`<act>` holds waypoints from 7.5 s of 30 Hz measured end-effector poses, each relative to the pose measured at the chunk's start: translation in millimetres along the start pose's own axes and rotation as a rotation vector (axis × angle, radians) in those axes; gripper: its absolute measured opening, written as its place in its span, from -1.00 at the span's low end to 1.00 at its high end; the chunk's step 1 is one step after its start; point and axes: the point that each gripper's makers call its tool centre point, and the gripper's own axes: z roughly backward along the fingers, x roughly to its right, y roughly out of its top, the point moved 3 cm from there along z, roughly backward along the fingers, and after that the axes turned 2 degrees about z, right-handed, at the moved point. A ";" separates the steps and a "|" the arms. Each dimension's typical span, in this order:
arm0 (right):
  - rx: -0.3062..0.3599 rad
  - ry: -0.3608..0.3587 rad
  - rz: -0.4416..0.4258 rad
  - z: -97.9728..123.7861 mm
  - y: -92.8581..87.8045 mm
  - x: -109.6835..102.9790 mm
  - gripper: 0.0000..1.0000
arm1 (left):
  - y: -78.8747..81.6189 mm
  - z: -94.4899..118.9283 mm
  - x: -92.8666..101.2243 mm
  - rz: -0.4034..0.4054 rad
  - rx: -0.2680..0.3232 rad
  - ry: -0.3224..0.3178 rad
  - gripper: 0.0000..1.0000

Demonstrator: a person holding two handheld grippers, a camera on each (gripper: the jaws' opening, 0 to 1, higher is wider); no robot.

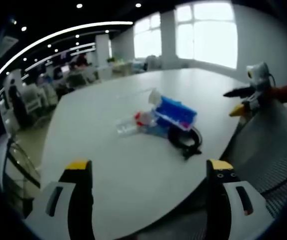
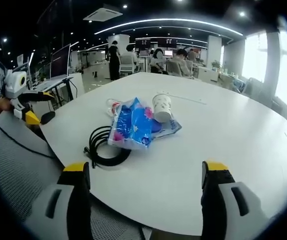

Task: Arrange the tabletop items into an orderly group along one side of the table until the central work area is clear of visible clutter.

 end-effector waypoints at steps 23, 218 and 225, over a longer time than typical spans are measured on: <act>0.001 -0.001 0.009 0.1 0.6 -0.8 0.83 | 0.6 -0.7 5.3 -0.016 -0.002 -0.022 0.82; -0.164 -0.100 -0.013 -117.7 10.7 63.4 -1.00 | 1.6 0.1 6.0 -0.030 0.007 -0.035 0.90; -0.192 -0.093 -0.006 -120.8 0.4 63.8 -1.00 | 1.6 0.0 5.5 -0.031 0.006 -0.034 0.89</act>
